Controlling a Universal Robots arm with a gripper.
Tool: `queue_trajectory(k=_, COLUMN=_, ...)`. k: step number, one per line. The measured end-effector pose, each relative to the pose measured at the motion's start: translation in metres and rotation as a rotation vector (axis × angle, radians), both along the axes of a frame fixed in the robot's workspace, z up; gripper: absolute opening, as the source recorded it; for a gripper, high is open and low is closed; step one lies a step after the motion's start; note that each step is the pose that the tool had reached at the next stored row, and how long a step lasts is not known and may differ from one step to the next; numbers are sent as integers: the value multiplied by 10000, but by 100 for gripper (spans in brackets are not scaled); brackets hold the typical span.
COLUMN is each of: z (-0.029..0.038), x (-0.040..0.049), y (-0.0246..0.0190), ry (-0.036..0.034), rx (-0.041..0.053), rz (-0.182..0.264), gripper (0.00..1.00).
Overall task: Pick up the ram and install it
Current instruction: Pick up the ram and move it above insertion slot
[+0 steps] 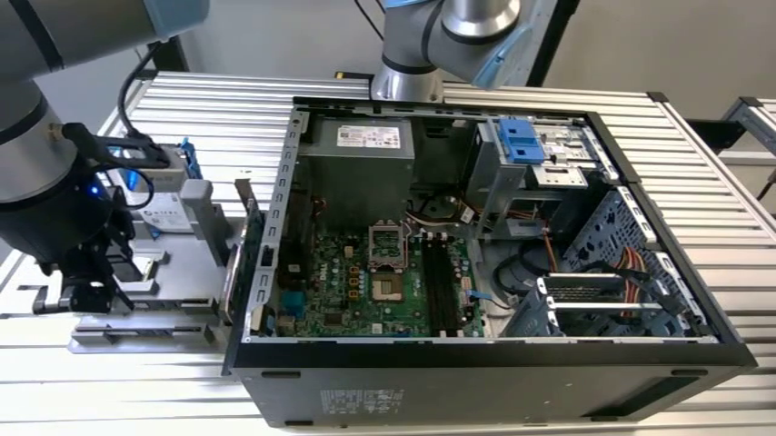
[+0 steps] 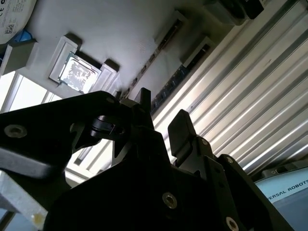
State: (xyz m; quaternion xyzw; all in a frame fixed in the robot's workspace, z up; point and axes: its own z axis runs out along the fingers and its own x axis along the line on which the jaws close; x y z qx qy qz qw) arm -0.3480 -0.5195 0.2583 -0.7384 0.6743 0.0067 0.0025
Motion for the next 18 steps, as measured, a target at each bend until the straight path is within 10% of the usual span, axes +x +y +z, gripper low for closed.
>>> queue_trajectory(k=18, z=-222, x=-1, y=-126, ry=3, rx=0, rz=-2, gripper=100)
